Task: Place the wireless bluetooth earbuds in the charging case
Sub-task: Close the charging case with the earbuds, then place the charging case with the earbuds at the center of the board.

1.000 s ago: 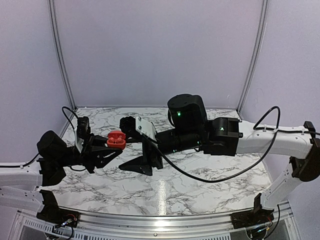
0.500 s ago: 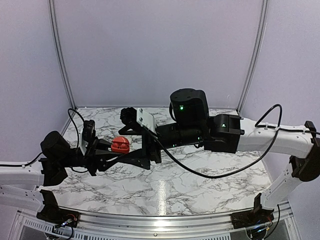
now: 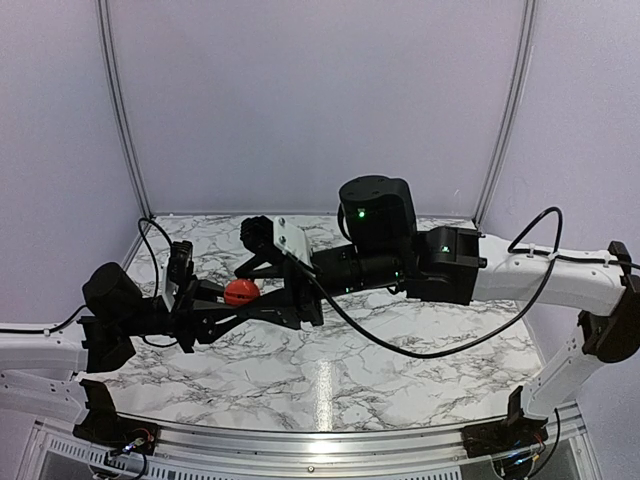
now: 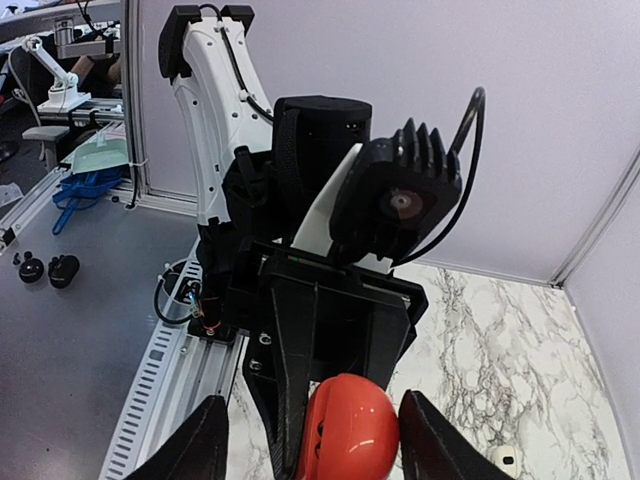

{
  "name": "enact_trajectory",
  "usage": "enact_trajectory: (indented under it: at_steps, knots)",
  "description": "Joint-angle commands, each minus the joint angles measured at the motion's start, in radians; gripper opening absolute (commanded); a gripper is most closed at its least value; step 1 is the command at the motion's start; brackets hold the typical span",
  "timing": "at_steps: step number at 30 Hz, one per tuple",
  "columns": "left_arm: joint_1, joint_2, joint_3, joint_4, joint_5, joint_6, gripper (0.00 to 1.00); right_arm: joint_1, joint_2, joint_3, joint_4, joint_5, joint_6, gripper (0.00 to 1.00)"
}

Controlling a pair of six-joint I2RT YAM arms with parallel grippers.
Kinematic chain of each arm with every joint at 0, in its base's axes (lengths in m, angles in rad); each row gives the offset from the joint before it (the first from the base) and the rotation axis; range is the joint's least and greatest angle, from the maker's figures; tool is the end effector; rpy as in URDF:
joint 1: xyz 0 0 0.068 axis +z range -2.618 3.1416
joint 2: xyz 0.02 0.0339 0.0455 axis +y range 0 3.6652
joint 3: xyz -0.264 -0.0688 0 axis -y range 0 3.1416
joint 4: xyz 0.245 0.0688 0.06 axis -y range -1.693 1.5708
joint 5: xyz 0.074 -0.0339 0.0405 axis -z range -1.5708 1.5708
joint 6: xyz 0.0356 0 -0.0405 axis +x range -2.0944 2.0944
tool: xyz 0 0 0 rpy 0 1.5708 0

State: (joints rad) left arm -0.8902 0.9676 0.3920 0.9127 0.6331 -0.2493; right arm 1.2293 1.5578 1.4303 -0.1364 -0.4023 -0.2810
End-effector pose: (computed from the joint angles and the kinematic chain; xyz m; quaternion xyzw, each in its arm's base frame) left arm 0.1128 -0.1728 0.2818 0.4142 0.4418 -0.5698 0.5556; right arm 0.1109 0.3536 0.3780 -0.6217 0.4833 0.4131 0.4575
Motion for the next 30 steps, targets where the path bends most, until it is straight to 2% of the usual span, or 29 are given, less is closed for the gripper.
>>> enact_trajectory:
  at_steps: [1, 3, 7, 12, 14, 17, 19, 20, 26, 30]
  knots:
    - [0.015, -0.009, 0.033, 0.008, -0.073, -0.034, 0.00, 0.014, 0.006, 0.035, -0.045, -0.055, -0.011, 0.50]
    - [0.021, -0.008, 0.037, 0.008, -0.087, -0.045, 0.00, 0.013, 0.007, 0.030, -0.047, -0.050, -0.011, 0.43]
    - [0.024, -0.014, 0.039, 0.008, -0.098, -0.056, 0.00, 0.013, 0.014, 0.019, -0.048, -0.036, -0.006, 0.36]
    - [0.031, -0.031, 0.038, 0.008, -0.121, -0.062, 0.00, 0.012, 0.032, 0.013, -0.068, -0.023, -0.006, 0.29]
    - [0.035, -0.032, 0.036, 0.002, -0.138, -0.062, 0.00, 0.007, 0.033, 0.010, -0.065, -0.020, 0.000, 0.29]
    - [0.044, -0.017, 0.022, -0.016, -0.182, -0.071, 0.00, -0.024, -0.004, -0.010, -0.020, -0.011, 0.034, 0.36]
    - [0.061, -0.004, 0.015, -0.032, -0.222, -0.096, 0.00, -0.048, -0.047, -0.027, 0.008, 0.030, 0.051, 0.55]
    - [0.072, 0.000, 0.017, -0.058, -0.247, -0.113, 0.00, -0.058, -0.067, -0.035, 0.014, 0.053, 0.051, 0.60]
    - [0.166, 0.058, 0.046, -0.262, -0.460, -0.179, 0.00, -0.106, -0.180, -0.125, 0.073, 0.156, 0.067, 0.80]
    - [0.227, 0.155, 0.060, -0.327, -0.497, -0.222, 0.00, -0.146, -0.241, -0.195, 0.111, 0.174, 0.111, 0.91]
